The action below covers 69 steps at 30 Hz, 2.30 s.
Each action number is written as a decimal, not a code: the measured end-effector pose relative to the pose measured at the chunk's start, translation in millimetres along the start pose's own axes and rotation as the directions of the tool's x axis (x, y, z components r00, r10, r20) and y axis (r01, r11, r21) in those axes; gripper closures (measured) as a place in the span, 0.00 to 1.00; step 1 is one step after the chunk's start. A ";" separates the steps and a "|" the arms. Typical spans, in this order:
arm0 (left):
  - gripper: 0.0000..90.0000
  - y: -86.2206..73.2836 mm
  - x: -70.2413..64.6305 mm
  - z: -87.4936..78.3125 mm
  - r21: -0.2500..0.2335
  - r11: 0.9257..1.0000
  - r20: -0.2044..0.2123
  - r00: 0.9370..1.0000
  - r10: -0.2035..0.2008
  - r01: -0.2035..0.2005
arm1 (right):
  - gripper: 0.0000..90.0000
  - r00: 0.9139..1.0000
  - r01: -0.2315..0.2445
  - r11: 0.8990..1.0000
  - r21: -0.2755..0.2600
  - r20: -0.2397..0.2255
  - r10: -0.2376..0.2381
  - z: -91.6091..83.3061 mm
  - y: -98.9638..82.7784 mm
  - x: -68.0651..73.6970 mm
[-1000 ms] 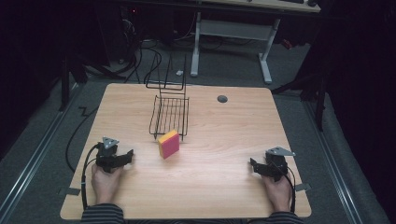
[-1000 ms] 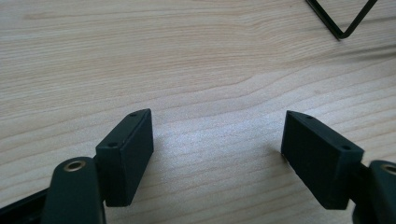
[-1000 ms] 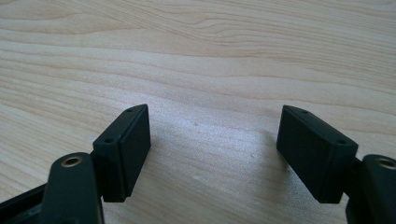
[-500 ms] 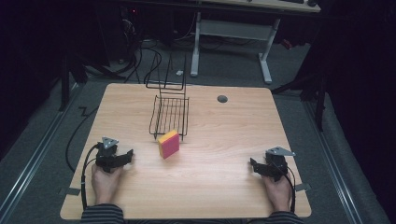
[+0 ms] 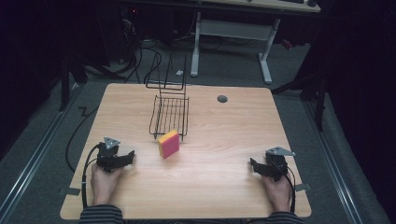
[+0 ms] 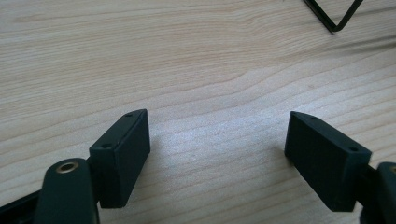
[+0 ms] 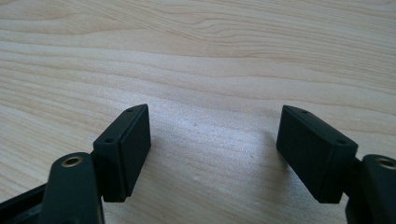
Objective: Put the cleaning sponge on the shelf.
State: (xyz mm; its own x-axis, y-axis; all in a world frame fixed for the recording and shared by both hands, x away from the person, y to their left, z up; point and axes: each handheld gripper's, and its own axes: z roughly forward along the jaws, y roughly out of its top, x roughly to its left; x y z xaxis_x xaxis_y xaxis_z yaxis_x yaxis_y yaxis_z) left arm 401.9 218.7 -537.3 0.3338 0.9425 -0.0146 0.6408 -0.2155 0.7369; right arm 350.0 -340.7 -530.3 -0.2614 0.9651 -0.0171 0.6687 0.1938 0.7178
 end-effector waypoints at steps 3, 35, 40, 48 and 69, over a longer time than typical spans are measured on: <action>0.24 0.4 -0.2 0.0 0.004 1.000 0.001 1.000 -0.001 0.001 | 0.29 1.000 0.005 1.000 -0.001 0.000 -0.005 0.1 0.0 -0.4; 0.27 13.3 1.5 -20.5 -0.033 0.999 0.098 0.995 -0.032 0.036 | 0.29 1.000 0.003 1.000 -0.001 -0.001 -0.003 -0.1 -0.1 -0.3; 0.25 17.1 -0.9 -29.6 -0.072 0.997 0.124 0.992 -0.021 0.030 | 0.29 1.000 0.004 1.000 -0.001 -0.001 -0.004 -0.1 -0.1 -0.3; 0.22 26.1 -10.0 -44.0 -0.140 0.990 0.176 0.984 0.008 0.017 | 0.29 1.000 0.004 1.000 -0.001 -0.003 -0.004 -0.2 -0.1 -0.2; 0.20 36.7 -49.3 -64.4 -0.223 0.974 0.303 0.946 0.111 -0.042 | 0.29 1.000 0.004 1.000 -0.001 -0.003 -0.004 -0.2 -0.1 -0.3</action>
State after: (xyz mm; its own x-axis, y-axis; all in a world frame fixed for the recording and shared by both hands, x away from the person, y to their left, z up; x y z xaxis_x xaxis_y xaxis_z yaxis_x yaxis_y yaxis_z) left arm 364.4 180.7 -466.0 0.5966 0.7907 -0.1375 0.4561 -0.1931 0.8687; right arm 349.8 -341.0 -530.3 -0.2661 0.9638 -0.0180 0.6672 0.1976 0.7182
